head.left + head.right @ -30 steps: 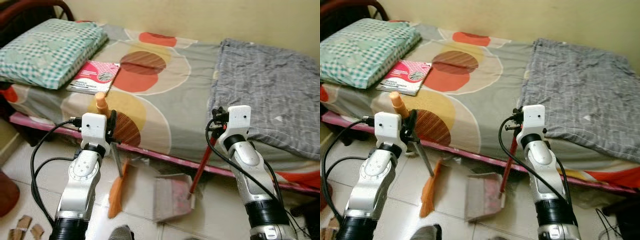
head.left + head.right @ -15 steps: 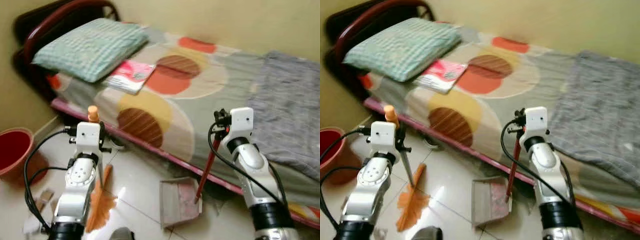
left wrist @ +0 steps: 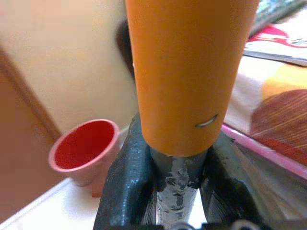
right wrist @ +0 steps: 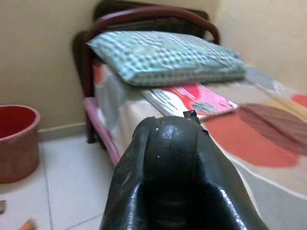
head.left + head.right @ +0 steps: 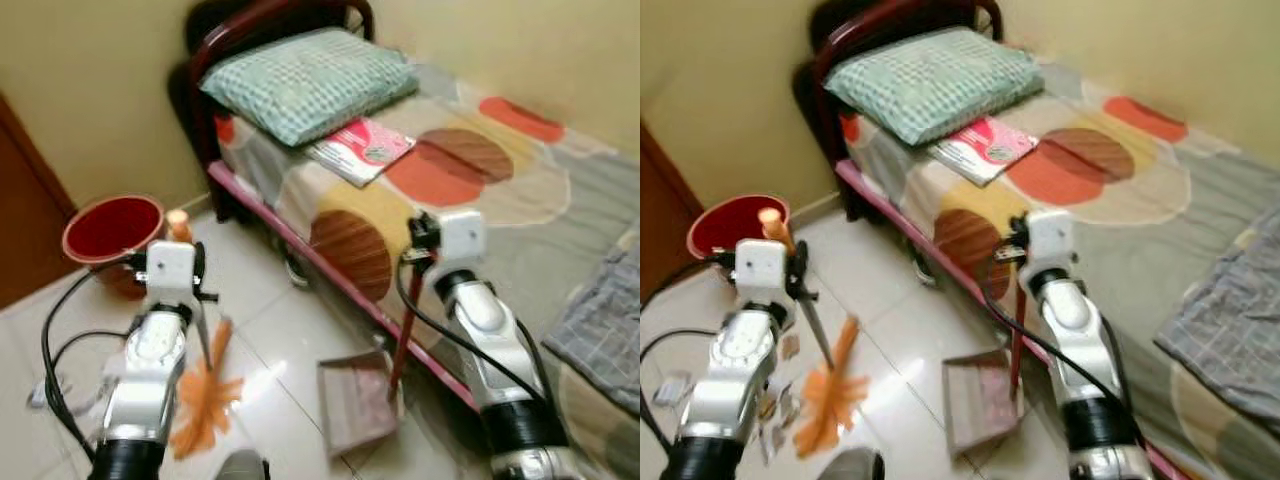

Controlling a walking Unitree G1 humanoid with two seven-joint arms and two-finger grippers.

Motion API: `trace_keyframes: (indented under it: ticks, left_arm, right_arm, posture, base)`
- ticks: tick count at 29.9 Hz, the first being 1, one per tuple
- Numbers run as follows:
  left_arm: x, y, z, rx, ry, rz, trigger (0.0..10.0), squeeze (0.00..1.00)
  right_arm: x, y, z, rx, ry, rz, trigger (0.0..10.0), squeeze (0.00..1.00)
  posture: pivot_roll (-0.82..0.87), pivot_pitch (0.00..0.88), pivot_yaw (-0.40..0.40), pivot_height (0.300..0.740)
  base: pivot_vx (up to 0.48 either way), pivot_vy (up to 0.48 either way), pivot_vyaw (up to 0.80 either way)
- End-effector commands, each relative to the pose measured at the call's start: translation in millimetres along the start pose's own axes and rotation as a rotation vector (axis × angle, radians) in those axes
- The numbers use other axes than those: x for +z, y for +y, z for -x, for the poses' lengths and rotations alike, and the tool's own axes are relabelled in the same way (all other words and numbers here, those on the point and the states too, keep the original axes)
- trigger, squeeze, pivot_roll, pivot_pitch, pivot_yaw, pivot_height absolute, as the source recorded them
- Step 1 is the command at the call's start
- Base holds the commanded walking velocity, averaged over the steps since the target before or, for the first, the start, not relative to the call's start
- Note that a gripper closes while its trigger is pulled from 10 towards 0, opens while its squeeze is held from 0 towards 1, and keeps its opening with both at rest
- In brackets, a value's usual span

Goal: Sweep floor

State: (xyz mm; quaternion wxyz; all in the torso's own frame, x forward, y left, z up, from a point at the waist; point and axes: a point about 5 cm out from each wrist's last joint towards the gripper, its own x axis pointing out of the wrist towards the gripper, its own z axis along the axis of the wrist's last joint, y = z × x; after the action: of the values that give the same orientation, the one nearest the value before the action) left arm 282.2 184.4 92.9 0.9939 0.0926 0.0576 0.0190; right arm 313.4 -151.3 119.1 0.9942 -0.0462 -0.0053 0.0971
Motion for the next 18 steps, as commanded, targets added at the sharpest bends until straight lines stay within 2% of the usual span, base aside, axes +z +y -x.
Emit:
trace_keyframes:
  ticks: [1, 18]
  left_arm:
    - [1.8, -1.6, 0.4, -0.01, -0.01, -0.029, 10.0, 0.0]
    - [0.2, -4.1, 1.5, -0.039, -0.023, -0.038, 10.0, 0.0]
  right_arm:
    - [6.1, -5.8, -0.4, -0.016, -0.033, 0.001, 10.0, 0.0]
    - [3.9, -4.8, -1.5, -0.009, -0.031, -0.005, 10.0, 0.0]
  posture:
    - [-0.03, 0.011, -0.061, 0.74]
    - [-0.02, 0.0, -0.062, 0.74]
  base:
    - [0.0, 0.0, 0.8]
    - [0.0, 0.0, 0.8]
